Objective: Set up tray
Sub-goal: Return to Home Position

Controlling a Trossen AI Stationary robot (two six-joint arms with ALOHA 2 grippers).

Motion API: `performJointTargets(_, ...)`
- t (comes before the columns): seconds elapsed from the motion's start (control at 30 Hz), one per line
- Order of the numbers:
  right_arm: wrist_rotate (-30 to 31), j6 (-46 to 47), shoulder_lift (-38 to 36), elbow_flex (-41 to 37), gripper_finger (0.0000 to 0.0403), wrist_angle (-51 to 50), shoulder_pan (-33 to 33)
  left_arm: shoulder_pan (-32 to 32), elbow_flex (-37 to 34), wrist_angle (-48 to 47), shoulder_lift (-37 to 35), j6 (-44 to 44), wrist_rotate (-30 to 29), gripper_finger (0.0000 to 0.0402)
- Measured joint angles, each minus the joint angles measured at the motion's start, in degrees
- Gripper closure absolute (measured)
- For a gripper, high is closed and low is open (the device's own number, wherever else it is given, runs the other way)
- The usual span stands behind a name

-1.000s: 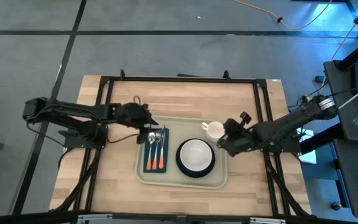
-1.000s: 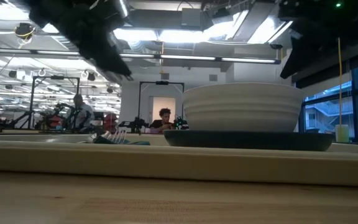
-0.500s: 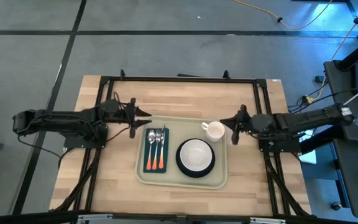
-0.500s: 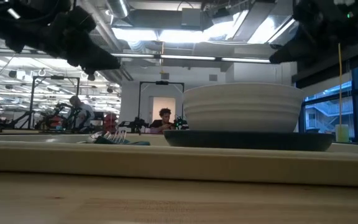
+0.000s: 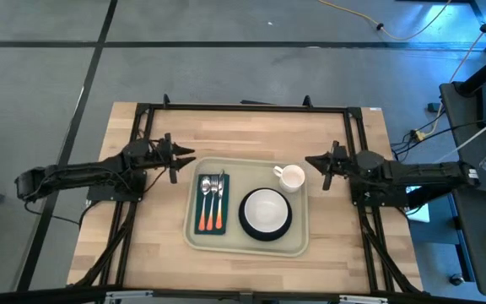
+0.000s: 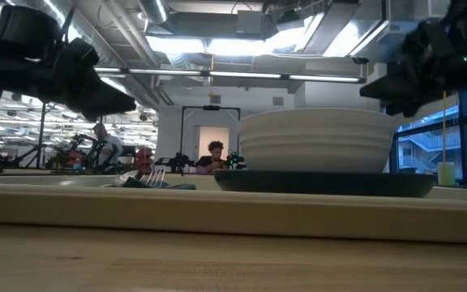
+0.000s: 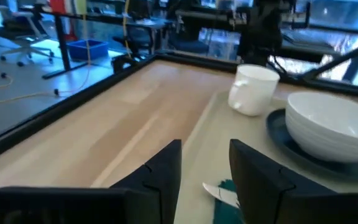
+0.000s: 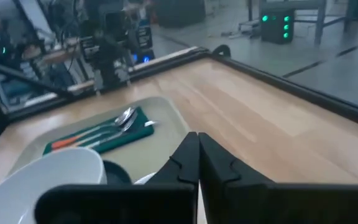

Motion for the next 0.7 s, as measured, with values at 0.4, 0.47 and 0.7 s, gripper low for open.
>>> performJointTargets(0.4, 4.0, 0.8, -17.0, -6.7, 0.0397, -2.3, -0.5, 7.1, -0.4, -5.4, -10.7, -0.6, 0.4, 0.0274)
performJointTargets(0.47, 4.0, 0.8, -19.5, -6.7, 0.0399, -2.6, -0.5, 7.8, -0.4, -6.7, -12.0, -0.7, 0.6, 0.0274)
performJointTargets(0.7, 1.2, -2.1, -21.4, -6.3, 0.0396, -4.1, -0.5, 8.2, -0.4, -6.9, -12.7, -5.5, 1.3, 0.0274)
